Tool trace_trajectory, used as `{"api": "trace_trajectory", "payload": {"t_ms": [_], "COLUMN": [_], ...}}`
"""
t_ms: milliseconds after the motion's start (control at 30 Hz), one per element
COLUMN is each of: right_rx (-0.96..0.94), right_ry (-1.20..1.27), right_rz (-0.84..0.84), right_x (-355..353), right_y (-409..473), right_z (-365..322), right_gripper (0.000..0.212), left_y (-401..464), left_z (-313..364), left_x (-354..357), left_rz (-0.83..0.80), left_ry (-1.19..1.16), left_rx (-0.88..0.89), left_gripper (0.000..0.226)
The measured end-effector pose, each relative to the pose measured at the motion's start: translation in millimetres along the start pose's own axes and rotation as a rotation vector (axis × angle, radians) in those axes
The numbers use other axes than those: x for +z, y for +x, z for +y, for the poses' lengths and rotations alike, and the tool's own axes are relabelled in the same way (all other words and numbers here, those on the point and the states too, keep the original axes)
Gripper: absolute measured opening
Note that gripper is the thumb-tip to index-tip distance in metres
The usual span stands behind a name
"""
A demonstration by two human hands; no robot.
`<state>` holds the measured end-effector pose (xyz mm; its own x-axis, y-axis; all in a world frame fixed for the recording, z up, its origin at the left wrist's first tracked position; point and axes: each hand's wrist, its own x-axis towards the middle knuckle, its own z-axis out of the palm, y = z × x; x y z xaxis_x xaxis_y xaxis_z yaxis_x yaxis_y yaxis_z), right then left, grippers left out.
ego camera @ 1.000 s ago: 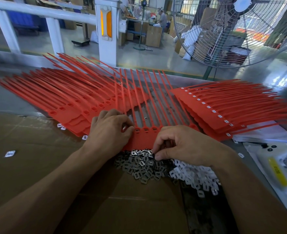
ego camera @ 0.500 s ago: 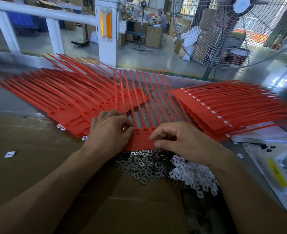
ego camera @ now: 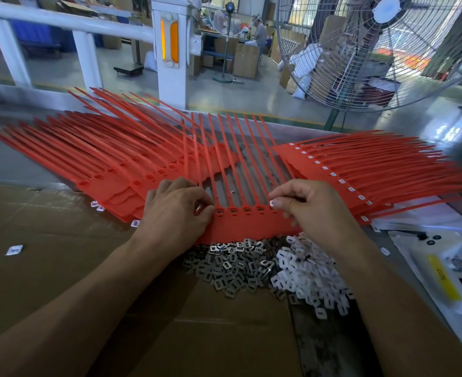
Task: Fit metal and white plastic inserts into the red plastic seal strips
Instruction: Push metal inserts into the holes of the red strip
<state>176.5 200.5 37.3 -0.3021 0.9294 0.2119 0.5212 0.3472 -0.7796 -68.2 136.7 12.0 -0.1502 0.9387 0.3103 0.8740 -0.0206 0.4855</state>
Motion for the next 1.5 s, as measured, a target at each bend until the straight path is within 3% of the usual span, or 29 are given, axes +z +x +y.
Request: {"api": "trace_trajectory", "payload": {"t_ms": [133,267,833,1167,1500], "right_rx": [0.093,0.152,0.19,0.227,0.225], "right_ry": [-0.068,-0.129,-0.227,-0.211,-0.258], "right_rz": [0.184,0.243,0.143,0.182,0.159], "right_x": [-13.6,-23.1,-13.9,-12.3,-14.5], "right_y": [6.6,11.2,22.3,22.1,18.7], "right_z": [15.0,28.9,39.7,36.8,32.6], "right_gripper": [0.02,0.019,0.026,0.013,0.014], "left_y": [0.2,0.0,0.2,-1.2,-0.2], "left_z": [0.5,-0.3,-0.6,-0.6,-1.7], "left_x": [-0.4,0.2,0.3,0.2,-0.3], "left_rz": [0.001,0.0,0.012,0.02,-0.006], "left_ry": [0.001,0.006,0.013,0.028,0.04], "left_rx": [0.0,0.003,0.006,0.02,0.03], "left_gripper": [0.015,0.016,0.017,0.018,0.019]}}
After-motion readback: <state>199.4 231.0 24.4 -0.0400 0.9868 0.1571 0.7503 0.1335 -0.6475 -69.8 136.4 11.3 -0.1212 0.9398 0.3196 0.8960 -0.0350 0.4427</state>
